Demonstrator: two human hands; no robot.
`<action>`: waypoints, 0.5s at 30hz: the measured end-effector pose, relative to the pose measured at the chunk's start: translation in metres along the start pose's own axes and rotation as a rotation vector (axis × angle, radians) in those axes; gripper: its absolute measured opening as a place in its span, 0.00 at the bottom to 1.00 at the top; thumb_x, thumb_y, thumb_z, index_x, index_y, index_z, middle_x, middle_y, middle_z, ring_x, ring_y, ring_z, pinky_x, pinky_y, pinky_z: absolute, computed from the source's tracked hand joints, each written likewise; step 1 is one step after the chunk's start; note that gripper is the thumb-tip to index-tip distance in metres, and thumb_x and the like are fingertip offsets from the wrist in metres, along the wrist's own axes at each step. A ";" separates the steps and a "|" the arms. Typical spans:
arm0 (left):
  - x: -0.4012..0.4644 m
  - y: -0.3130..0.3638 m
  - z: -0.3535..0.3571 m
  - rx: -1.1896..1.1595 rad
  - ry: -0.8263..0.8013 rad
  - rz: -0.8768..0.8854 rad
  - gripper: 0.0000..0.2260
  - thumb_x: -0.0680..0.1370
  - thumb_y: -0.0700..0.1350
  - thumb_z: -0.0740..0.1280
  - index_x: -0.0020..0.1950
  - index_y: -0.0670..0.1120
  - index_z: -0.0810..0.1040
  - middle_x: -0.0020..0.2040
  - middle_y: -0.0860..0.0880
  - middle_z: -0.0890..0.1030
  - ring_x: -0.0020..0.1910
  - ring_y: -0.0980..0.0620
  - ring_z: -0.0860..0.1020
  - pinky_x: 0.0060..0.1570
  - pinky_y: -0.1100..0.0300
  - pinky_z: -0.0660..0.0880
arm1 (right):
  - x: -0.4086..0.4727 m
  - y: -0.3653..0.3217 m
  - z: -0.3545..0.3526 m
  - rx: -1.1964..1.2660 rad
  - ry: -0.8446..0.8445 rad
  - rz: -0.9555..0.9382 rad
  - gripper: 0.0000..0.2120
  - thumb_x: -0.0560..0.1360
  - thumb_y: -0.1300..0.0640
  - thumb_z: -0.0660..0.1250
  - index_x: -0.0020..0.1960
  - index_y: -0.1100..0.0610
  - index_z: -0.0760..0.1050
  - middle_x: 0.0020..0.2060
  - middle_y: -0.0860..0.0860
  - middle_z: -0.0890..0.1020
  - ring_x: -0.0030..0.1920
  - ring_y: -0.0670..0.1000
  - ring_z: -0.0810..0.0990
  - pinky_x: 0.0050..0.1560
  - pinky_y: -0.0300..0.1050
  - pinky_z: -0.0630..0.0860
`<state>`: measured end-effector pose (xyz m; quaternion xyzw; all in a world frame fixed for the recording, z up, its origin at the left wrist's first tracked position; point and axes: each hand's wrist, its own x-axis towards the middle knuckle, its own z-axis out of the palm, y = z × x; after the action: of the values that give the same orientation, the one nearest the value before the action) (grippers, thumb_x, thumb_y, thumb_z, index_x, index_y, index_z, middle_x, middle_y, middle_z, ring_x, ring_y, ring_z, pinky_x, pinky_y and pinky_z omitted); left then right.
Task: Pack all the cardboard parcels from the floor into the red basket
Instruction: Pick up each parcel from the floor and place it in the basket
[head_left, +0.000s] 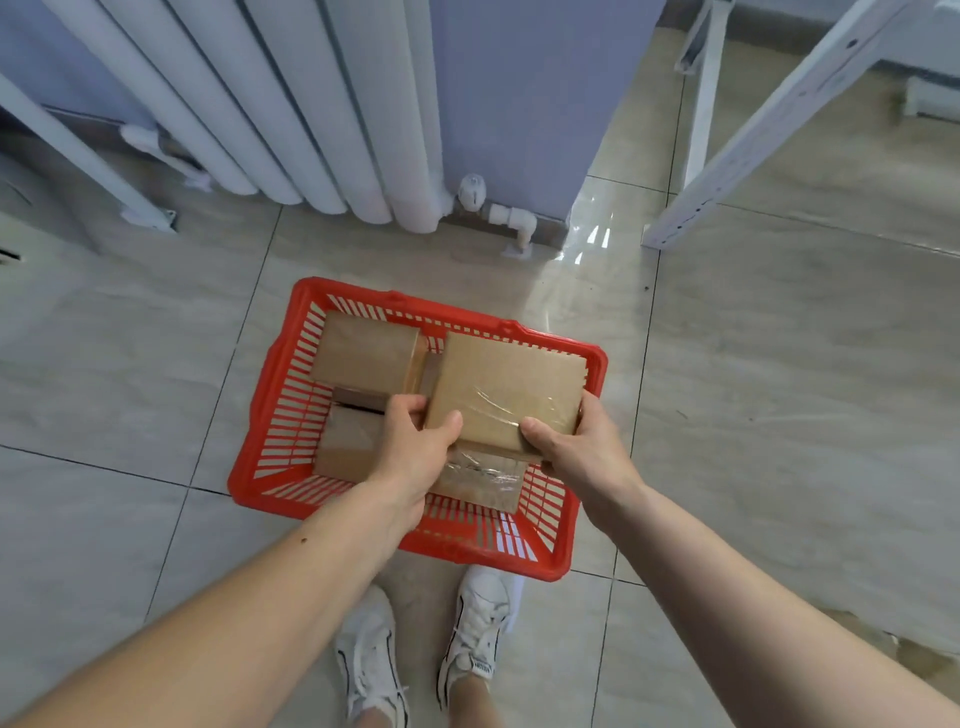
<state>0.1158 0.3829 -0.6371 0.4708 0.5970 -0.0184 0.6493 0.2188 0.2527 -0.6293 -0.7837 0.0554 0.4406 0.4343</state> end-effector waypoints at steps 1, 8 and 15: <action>0.009 -0.004 0.001 -0.008 0.011 -0.017 0.12 0.78 0.41 0.67 0.58 0.50 0.69 0.58 0.45 0.78 0.50 0.51 0.79 0.59 0.47 0.78 | 0.009 0.003 0.005 -0.009 0.003 0.008 0.26 0.69 0.53 0.74 0.64 0.47 0.68 0.55 0.48 0.81 0.55 0.54 0.82 0.59 0.58 0.79; 0.073 -0.025 -0.002 -0.072 -0.012 -0.178 0.22 0.83 0.41 0.58 0.76 0.48 0.61 0.70 0.46 0.70 0.62 0.48 0.75 0.63 0.54 0.73 | 0.069 0.025 0.044 -0.033 -0.004 0.032 0.24 0.75 0.60 0.71 0.64 0.47 0.65 0.57 0.49 0.79 0.57 0.52 0.80 0.58 0.55 0.80; 0.116 -0.032 0.002 -0.267 -0.013 -0.285 0.22 0.83 0.37 0.58 0.76 0.38 0.58 0.73 0.40 0.67 0.72 0.43 0.67 0.74 0.49 0.62 | 0.118 0.044 0.073 -0.051 0.020 0.044 0.28 0.76 0.62 0.69 0.71 0.49 0.62 0.58 0.48 0.77 0.59 0.50 0.78 0.61 0.48 0.77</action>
<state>0.1319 0.4261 -0.7482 0.2909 0.6505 -0.0337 0.7007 0.2225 0.3140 -0.7609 -0.7974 0.0658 0.4434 0.4040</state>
